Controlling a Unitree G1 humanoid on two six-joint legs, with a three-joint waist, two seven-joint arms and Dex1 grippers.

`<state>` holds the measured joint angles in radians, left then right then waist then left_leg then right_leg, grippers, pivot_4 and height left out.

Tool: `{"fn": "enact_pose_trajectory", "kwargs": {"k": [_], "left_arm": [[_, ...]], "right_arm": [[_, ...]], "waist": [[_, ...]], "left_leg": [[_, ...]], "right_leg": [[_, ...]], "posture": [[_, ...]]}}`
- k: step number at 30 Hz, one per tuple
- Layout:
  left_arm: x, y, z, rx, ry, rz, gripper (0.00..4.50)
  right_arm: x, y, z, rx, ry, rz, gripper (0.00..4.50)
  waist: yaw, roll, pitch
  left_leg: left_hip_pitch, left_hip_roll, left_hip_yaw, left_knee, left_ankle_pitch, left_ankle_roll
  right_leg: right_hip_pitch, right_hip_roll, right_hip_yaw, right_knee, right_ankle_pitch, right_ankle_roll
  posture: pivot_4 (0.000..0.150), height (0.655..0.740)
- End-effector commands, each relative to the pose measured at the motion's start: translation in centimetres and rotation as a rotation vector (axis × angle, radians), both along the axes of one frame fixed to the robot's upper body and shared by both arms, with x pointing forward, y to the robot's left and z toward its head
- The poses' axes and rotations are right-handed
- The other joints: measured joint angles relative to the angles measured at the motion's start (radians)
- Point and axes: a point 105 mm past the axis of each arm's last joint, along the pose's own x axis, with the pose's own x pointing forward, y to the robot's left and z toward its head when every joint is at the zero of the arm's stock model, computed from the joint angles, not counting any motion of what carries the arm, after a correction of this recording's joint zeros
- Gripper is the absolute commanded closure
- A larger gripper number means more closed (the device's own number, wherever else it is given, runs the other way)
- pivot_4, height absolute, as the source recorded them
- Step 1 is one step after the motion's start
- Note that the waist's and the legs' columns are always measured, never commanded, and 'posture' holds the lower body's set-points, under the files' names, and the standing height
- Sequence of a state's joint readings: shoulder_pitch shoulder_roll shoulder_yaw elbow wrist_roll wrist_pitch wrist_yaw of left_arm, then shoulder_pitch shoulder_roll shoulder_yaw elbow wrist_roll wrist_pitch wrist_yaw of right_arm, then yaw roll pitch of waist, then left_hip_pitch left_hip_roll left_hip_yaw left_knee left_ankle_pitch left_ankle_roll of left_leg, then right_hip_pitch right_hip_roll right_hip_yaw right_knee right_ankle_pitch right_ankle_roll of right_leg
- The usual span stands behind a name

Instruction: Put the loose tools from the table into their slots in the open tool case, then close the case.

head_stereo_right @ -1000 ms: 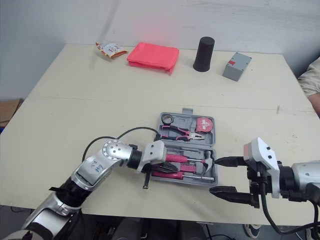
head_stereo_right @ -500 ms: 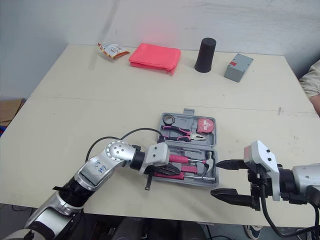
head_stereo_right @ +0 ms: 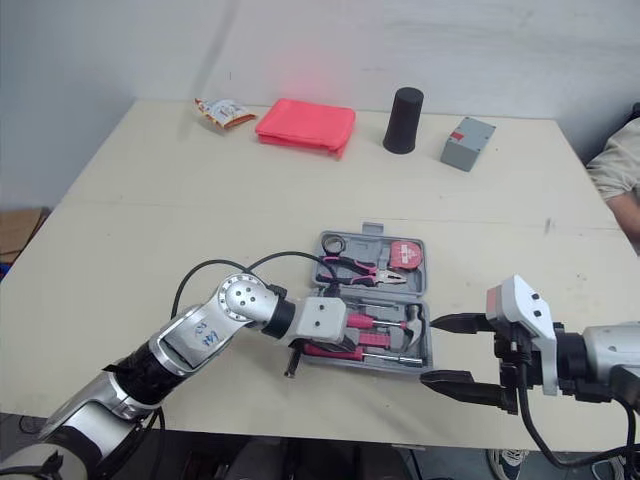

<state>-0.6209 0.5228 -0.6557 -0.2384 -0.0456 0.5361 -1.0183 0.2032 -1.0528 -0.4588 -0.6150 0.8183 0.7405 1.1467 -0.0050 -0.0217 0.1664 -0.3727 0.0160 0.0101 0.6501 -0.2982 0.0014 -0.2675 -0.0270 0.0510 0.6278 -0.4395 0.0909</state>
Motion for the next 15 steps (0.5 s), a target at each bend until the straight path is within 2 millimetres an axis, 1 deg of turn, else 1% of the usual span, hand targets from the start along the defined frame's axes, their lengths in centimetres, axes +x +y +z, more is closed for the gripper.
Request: {"fn": "enact_pose_trajectory", "kwargs": {"k": [1, 2, 3, 5, 6, 7, 8, 9, 10, 12, 14, 15], "left_arm": [[0.8, 1.0, -1.8, 0.030, 0.107, 0.111, 4.49], [1.1, 0.3, -0.1, -0.053, 0.095, 0.099, 4.49], [1.0, -0.3, 2.2, -0.158, 0.077, 0.069, 4.49], [0.9, -0.7, 6.4, -0.329, 0.055, 0.029, 4.49], [1.1, -0.2, 8.6, -0.403, 0.034, 0.026, 4.49], [1.2, 0.1, 9.9, -0.443, 0.021, 0.027, 4.49], [1.7, 1.0, 11.1, -0.468, -0.014, 0.045, 4.49], [2.3, 1.9, 11.8, -0.477, -0.045, 0.068, 4.49], [3.0, 3.0, 12.1, -0.470, -0.056, 0.110, 4.49], [3.8, 4.8, 12.3, -0.455, -0.059, 0.167, 4.49], [4.4, 7.2, 11.4, -0.420, -0.028, 0.233, 4.49], [4.7, 8.6, 10.5, -0.386, -0.021, 0.267, 4.49]], "right_arm": [[0.2, 0.0, 0.2, 0.012, -0.030, -0.001, 0.00], [0.3, 0.0, 0.2, 0.014, -0.033, -0.006, 0.00], [0.4, -0.1, 0.3, 0.017, -0.044, -0.018, 0.00], [1.0, -0.5, 0.3, 0.020, -0.073, -0.052, 0.00], [1.3, -0.8, 0.2, 0.022, -0.076, -0.078, 0.00], [1.6, -1.1, 0.1, 0.022, -0.076, -0.095, 0.00], [1.6, -1.6, 0.0, 0.019, -0.066, -0.104, 0.00], [1.9, -2.1, -0.1, 0.004, -0.081, -0.114, 0.00], [2.5, -2.8, -0.1, -0.015, -0.107, -0.136, 0.00], [3.6, -3.8, -0.1, -0.041, -0.160, -0.175, 0.00], [5.1, -4.7, -0.2, -0.071, -0.208, -0.210, 0.00], [5.8, -5.2, -0.5, -0.103, -0.230, -0.221, 0.00]], "waist": [[0.000, -0.001, -0.002], [0.001, 0.000, -0.002], [0.002, 0.000, -0.001], [0.003, 0.000, 0.001], [0.004, 0.000, 0.001], [0.005, 0.000, 0.001], [0.006, 0.002, 0.001], [0.006, 0.002, 0.002], [0.005, 0.002, 0.001], [0.003, 0.003, 0.002], [0.000, 0.004, 0.003], [-0.004, 0.005, 0.004]], "left_leg": [[0.001, 0.000, 0.000, -0.001, 0.000, 0.000], [0.001, 0.000, 0.000, -0.001, 0.000, 0.000], [-0.001, 0.000, 0.000, -0.001, 0.000, -0.001], [-0.005, 0.000, 0.000, 0.000, 0.001, -0.002], [-0.010, 0.000, -0.001, 0.001, 0.003, -0.006], [-0.016, 0.000, -0.002, 0.004, 0.003, -0.006], [-0.023, 0.000, -0.002, 0.007, 0.003, -0.006], [-0.028, 0.000, -0.003, 0.012, 0.003, -0.005], [-0.029, 0.000, -0.003, 0.013, 0.003, -0.005], [-0.029, 0.000, -0.003, 0.013, 0.003, -0.005], [-0.029, 0.000, -0.002, 0.014, 0.003, -0.005], [-0.028, 0.000, -0.002, 0.014, 0.003, -0.005]], "right_leg": [[0.001, 0.000, 0.000, -0.001, 0.000, 0.000], [0.001, 0.000, 0.000, -0.001, 0.000, 0.000], [-0.001, 0.000, 0.000, 0.000, 0.000, 0.000], [-0.006, 0.000, 0.000, 0.000, 0.000, 0.000], [-0.009, 0.000, -0.001, 0.001, 0.000, 0.000], [-0.015, 0.000, -0.002, 0.003, 0.000, 0.000], [-0.022, 0.001, -0.002, 0.011, 0.000, 0.000], [-0.025, 0.001, -0.004, 0.014, 0.000, 0.000], [-0.026, 0.001, -0.004, 0.016, 0.000, 0.000], [-0.026, 0.000, -0.004, 0.015, 0.000, 0.000], [-0.026, 0.000, -0.004, 0.015, 0.000, 0.001], [-0.026, 0.000, -0.003, 0.015, 0.000, 0.001]], "posture": [[0.150, 0.7361], [0.150, 0.7361], [0.150, 0.7361], [0.150, 0.7361], [0.150, 0.7361], [0.150, 0.7361], [0.150, 0.7361], [0.150, 0.7361], [0.150, 0.7361], [0.150, 0.7361], [0.150, 0.7361], [0.150, 0.7361]]}}
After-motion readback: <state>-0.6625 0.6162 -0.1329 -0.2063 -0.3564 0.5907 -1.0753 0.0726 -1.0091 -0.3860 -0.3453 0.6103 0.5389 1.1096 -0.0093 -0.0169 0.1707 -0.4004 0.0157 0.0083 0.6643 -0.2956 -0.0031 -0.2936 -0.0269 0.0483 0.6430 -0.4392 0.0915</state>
